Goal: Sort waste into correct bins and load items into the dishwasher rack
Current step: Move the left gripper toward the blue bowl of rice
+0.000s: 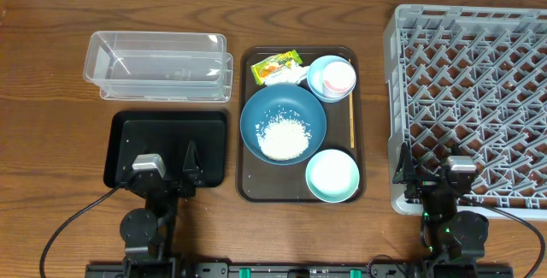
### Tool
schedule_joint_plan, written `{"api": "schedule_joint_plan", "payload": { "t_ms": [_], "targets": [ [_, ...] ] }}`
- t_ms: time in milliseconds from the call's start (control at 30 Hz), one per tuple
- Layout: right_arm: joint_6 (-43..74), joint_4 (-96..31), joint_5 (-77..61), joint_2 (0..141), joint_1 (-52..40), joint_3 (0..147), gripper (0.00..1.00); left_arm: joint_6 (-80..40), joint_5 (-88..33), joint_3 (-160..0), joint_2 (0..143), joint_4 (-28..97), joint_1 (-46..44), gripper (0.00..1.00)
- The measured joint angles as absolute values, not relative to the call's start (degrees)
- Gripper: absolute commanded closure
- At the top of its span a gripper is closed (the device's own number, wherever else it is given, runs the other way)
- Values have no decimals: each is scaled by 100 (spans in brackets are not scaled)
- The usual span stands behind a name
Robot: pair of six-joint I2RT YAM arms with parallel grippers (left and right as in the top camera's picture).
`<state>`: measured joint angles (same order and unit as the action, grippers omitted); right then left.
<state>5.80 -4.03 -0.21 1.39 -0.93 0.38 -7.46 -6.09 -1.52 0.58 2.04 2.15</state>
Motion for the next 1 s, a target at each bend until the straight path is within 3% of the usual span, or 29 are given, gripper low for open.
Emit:
{"api": "schedule_joint_plan", "payload": {
  "t_ms": [667, 1000],
  "targets": [
    [580, -403, -21, 139, -93, 38, 1, -849, -666, -152, 58, 193, 215, 2],
    [580, -403, -21, 139, -93, 38, 1, -3736, -2993, -148, 60, -23, 215, 2]
  ]
}}
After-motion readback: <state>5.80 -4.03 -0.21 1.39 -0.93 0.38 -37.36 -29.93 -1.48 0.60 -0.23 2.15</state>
